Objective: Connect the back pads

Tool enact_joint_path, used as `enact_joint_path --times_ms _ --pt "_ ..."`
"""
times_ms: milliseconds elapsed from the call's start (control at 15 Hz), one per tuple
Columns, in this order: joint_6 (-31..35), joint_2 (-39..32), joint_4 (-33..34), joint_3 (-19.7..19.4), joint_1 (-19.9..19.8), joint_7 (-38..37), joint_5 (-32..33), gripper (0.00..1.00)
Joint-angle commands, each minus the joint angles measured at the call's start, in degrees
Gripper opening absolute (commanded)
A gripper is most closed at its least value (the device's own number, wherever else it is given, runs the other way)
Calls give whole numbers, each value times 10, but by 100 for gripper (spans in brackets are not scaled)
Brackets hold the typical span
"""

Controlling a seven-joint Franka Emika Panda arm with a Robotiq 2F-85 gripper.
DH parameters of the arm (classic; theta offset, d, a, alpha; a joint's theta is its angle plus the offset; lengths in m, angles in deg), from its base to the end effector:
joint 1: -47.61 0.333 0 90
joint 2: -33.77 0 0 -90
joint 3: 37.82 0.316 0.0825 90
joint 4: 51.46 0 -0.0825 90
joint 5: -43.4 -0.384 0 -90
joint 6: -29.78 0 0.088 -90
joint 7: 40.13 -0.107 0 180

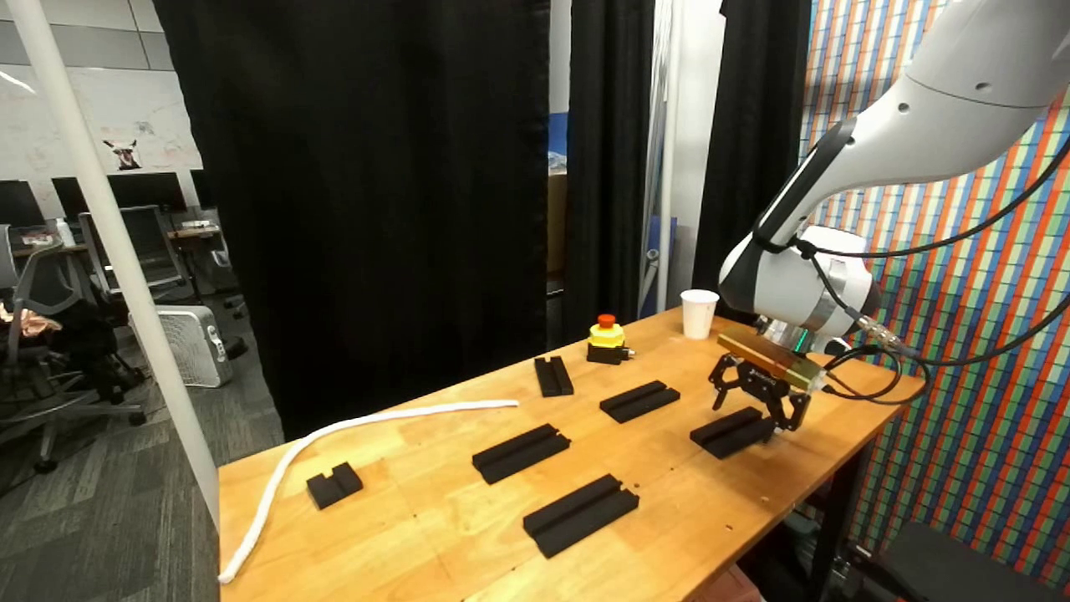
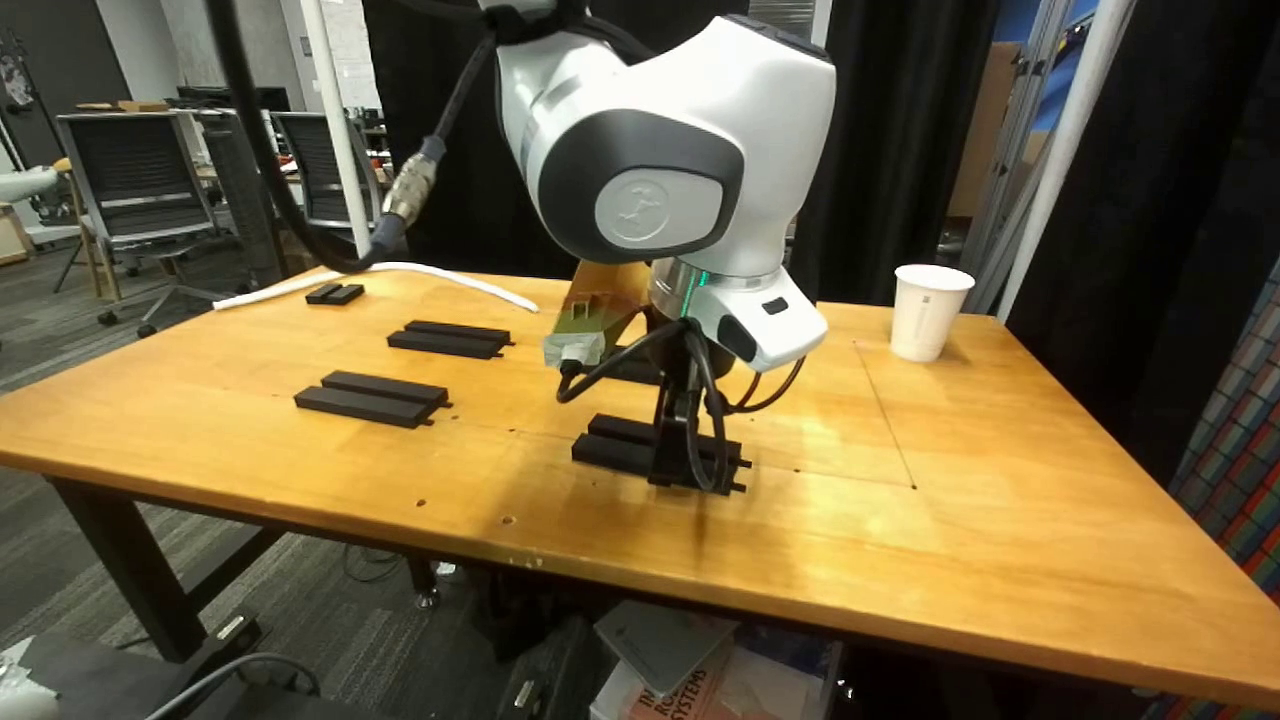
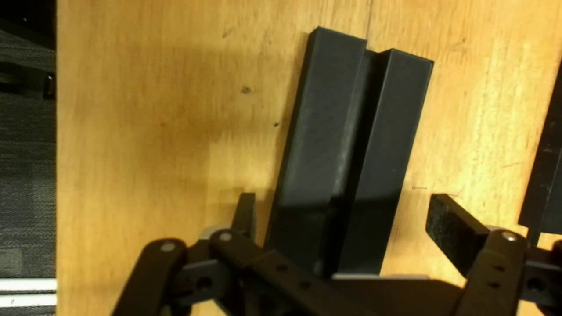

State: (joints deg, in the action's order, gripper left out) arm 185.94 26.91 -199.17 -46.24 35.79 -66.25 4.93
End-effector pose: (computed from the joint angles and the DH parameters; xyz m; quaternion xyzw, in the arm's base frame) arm 0.4070 -0.1764 0.2185 -0.7515 0.6468 -0.0096 0.1299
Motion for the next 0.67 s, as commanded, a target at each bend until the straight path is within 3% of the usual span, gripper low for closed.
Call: enact_joint_path --times_ms 0,600 --pt "-35 -24 24 -12 11 -35 23 100" --pt "-94 -28 45 -9 49 -222 117 100"
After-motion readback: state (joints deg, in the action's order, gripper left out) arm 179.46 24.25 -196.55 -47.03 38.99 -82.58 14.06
